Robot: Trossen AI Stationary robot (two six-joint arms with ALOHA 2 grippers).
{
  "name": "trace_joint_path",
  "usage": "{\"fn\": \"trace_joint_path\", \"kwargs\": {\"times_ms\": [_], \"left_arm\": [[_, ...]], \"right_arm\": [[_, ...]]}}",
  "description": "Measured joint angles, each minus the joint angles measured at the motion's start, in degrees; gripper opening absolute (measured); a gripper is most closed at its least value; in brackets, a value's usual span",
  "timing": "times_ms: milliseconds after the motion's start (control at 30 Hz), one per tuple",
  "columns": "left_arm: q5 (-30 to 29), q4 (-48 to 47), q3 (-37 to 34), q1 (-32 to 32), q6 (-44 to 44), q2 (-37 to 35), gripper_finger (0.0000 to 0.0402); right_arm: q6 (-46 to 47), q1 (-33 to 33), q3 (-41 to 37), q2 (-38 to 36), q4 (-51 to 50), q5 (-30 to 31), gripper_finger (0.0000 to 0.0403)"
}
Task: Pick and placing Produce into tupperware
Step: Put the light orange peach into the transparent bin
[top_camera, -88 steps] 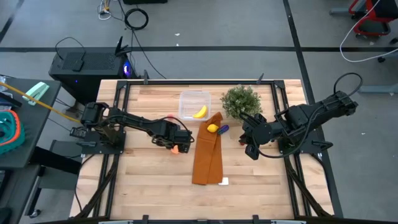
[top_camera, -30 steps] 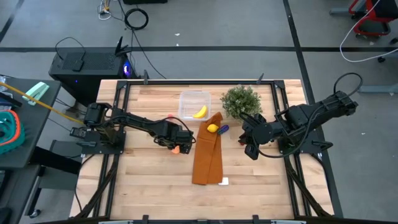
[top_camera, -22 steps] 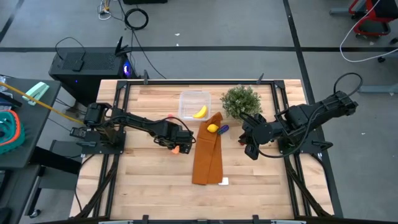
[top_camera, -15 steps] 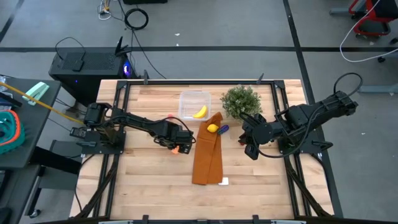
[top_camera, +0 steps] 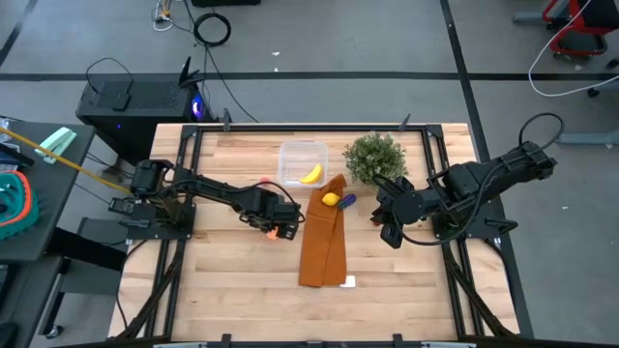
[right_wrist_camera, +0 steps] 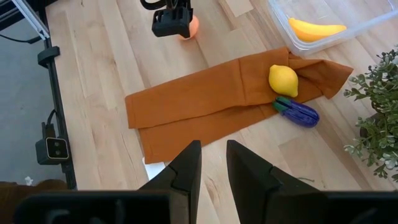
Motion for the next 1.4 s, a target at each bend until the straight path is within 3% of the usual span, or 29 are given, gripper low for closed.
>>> {"fn": "trace_joint_path", "kwargs": {"times_ms": [300, 867, 1400], "left_arm": [[1.71, -0.11, 0.02, 0.07, 0.56, -1.26, 0.0258], [2.60, -0.01, 0.44, 3.30, 3.84, -10.10, 0.0264], [1.64, -5.60, 12.11, 10.17, 16.77, -11.32, 0.0261]], "right_arm": [[0.00, 0.02, 0.00, 0.00, 0.00, 0.00, 0.0083], [0.00, 0.00, -0.02, 0.00, 0.00, 0.00, 0.0083], [0.17, 0.00, -0.02, 0.02, 0.00, 0.00, 0.0083]]}}
